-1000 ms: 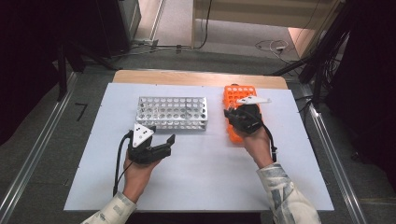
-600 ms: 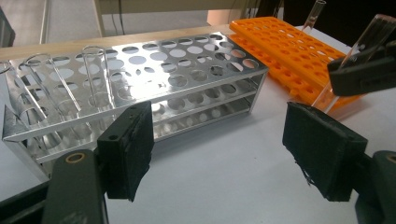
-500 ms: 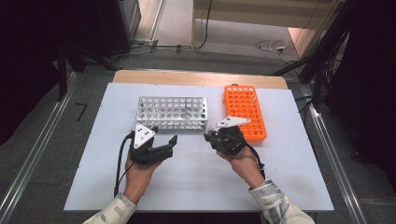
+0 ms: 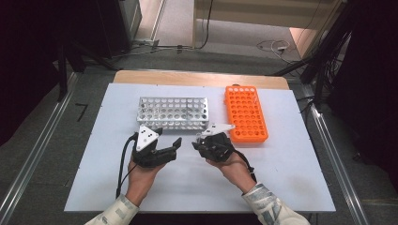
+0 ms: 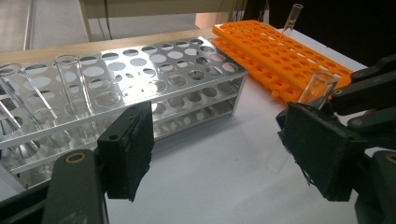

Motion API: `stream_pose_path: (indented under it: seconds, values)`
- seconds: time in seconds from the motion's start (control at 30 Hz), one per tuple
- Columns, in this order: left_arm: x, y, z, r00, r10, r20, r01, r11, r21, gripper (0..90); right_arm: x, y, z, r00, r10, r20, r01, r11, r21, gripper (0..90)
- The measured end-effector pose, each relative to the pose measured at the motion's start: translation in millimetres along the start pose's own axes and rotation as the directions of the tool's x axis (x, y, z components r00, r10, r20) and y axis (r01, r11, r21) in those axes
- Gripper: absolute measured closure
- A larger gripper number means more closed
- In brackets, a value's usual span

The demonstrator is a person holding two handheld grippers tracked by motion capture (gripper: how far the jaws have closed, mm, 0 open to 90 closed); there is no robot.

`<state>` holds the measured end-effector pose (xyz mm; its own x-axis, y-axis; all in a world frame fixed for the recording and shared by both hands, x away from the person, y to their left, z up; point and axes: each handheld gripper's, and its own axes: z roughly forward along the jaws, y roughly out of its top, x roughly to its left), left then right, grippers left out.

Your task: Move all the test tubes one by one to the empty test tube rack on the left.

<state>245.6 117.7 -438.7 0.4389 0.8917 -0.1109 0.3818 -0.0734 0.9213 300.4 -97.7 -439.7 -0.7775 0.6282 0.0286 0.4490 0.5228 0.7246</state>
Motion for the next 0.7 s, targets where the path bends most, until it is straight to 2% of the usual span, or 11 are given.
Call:
stream_pose_path:
  seconds: [0.1, 0.23, 0.37, 0.53, 0.7]
  values:
    - [-3.1, 0.8, -0.5, 0.9999, 0.005, 0.014, -0.005, 1.0000, -0.003, 25.3, 4.7, 1.0, 3.3, 0.9999, -0.010, -0.013, 0.010, 1.000, 0.006, 73.5]
    - [-8.2, 1.2, -0.7, 0.9984, 0.020, 0.053, -0.020, 0.9998, -0.006, 30.6, 9.7, 3.0, 7.8, 0.9994, -0.022, -0.027, 0.022, 1.000, 0.009, 73.5]
    - [-13.8, 1.2, 0.2, 0.9948, 0.053, 0.087, -0.053, 0.9986, 0.001, 37.0, 15.1, 6.6, 12.9, 0.9989, -0.028, -0.037, 0.028, 1.000, 0.010, 73.5]
    - [-16.7, 0.4, 1.4, 0.9891, 0.074, 0.127, -0.076, 0.9971, 0.008, 50.0, 25.6, 10.6, 17.0, 0.9974, -0.043, -0.058, 0.044, 0.999, 0.012, 73.5]
    - [-16.2, -0.4, 2.0, 0.9881, 0.089, 0.126, -0.092, 0.9956, 0.018, 62.2, 31.7, 13.3, 17.5, 0.9956, -0.059, -0.072, 0.060, 0.998, 0.002, 73.5]
